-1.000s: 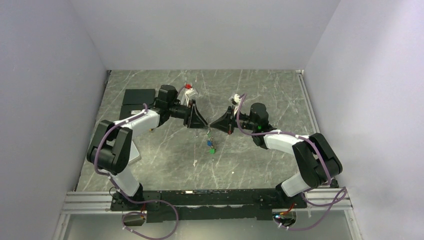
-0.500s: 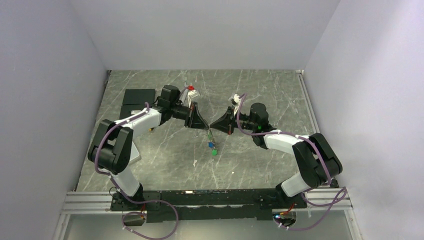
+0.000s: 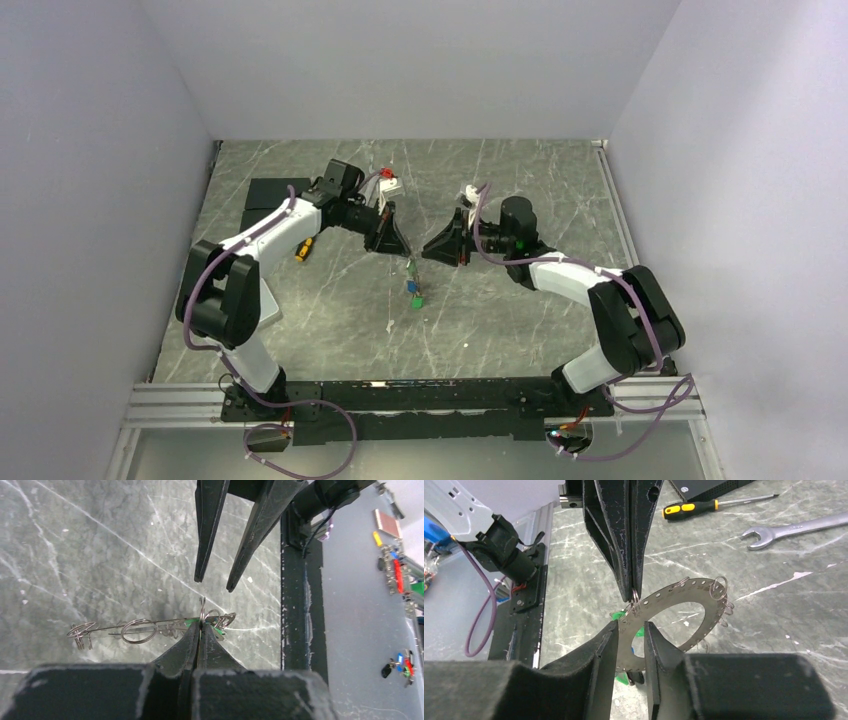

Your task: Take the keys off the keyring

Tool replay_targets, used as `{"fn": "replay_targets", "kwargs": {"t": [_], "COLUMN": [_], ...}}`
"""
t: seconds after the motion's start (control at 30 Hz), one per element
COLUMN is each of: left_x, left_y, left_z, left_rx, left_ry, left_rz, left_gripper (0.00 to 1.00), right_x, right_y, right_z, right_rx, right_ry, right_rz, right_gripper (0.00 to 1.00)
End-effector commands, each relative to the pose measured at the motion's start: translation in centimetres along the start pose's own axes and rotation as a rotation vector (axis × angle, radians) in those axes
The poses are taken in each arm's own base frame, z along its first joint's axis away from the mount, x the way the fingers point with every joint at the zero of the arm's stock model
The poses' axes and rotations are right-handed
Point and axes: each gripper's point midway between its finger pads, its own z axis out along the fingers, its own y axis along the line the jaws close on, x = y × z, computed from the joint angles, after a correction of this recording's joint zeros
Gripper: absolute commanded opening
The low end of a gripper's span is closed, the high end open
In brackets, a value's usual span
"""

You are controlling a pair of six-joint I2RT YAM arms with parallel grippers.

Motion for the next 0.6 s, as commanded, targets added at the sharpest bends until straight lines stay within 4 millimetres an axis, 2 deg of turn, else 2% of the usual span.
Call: {"fn": "replay_targets", "kwargs": {"t": [0.0,0.27,0.57], "left_x": [-1.6,-1.7,-1.9], "left_y": [-1.3,-1.8,-2.3], "left_z": [-1.0,-0.8,-0.4], "left_rx": [-0.025,-0.065,-0.056], "left_ry": [0.043,0.133,0.149], "left_rz": [0.160,0.213,0.218], "left_gripper": [0.00,0.00,0.00], "right_x": [-2.6,-2.9,-2.2], "right_y": [1.0,0.8,1.0], "right_z": [-0.1,0.3,1.1], "right_rx": [-0.059,-0.043,-0.033], "right_ry": [0.017,0.104,0.200], "right_rz": [-0.123,-0.217,-0.305], "right_gripper": [0.31,0.32,0.32]}}
